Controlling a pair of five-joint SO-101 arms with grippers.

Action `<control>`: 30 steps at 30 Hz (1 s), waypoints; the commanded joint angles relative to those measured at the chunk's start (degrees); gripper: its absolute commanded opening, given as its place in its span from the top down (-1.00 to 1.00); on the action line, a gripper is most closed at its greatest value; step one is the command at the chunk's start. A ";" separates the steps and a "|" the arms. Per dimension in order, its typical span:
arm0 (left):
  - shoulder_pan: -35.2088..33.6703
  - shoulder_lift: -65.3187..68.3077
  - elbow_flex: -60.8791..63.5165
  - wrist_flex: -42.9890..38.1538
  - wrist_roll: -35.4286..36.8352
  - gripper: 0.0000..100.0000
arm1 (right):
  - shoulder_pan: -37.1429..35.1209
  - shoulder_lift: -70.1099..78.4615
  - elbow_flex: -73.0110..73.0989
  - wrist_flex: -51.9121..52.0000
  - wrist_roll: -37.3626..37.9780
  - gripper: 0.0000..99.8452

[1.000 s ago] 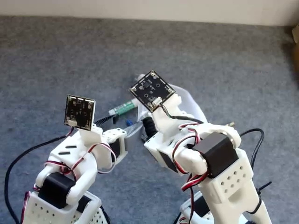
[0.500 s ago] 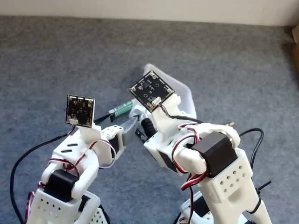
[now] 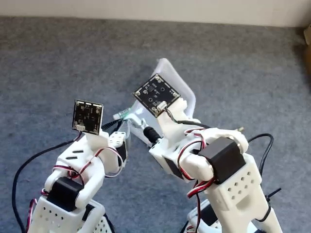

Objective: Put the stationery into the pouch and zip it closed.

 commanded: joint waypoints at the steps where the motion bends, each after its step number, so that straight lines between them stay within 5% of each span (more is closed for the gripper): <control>1: -1.10 -0.04 -0.75 -1.32 -0.44 0.99 | 1.01 -1.71 1.98 0.92 0.00 0.99; 8: -1.36 0.40 -0.75 -1.05 -0.44 0.99 | 1.98 -1.71 6.37 1.01 3.96 0.99; 20: -1.45 0.40 -0.84 -1.05 -0.35 0.99 | 17.63 -3.30 12.88 1.01 14.51 0.99; 30: -1.45 0.40 -0.84 -1.05 -0.35 0.99 | 18.33 -17.71 23.96 1.01 16.97 0.99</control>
